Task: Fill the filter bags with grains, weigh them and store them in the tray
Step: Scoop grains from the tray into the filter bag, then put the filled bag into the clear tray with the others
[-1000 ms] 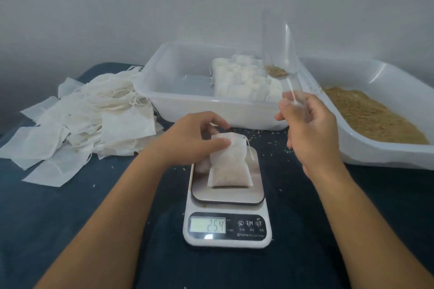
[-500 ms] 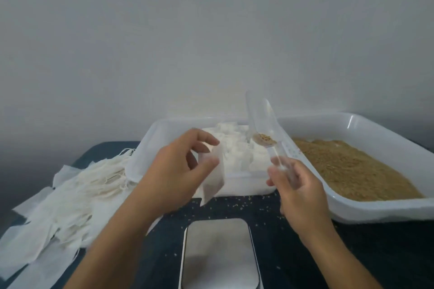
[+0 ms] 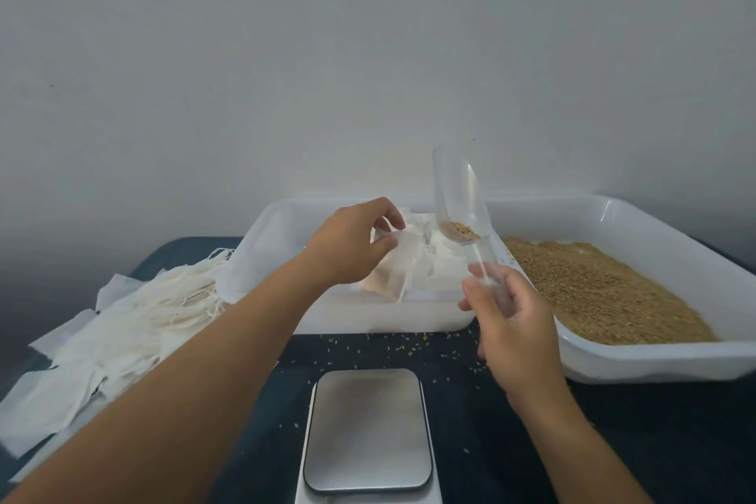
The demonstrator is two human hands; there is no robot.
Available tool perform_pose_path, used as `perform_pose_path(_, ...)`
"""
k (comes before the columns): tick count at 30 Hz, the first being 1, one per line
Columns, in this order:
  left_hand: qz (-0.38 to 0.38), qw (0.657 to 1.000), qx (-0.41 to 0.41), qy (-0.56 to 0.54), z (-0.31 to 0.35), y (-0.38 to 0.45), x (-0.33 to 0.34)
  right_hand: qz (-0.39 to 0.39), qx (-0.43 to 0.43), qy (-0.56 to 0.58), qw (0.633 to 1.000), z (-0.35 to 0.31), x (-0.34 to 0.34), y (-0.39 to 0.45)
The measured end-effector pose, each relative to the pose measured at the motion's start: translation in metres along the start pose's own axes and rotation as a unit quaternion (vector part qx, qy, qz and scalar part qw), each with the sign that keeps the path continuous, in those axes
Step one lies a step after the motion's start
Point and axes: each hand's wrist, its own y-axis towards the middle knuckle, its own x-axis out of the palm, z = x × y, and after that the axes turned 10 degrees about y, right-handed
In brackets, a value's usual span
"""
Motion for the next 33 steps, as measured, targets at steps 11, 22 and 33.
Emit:
perform_pose_path(11, 0.066, 0.995, -0.038, -0.058, 0.000, 0.002, 0.006, -0.004, 0.006, -0.003, 1.000, -0.001, 0.003, 0.000)
perform_pose_path(22, 0.112, 0.990, -0.055, -0.071, 0.003, 0.006, 0.009, -0.005, 0.001, -0.004, 1.000, -0.003, 0.002, -0.001)
perform_pose_path(33, -0.035, 0.998, -0.044, -0.029, -0.006, -0.006, 0.027, -0.010, -0.010, -0.006, 1.000, -0.006, 0.002, -0.001)
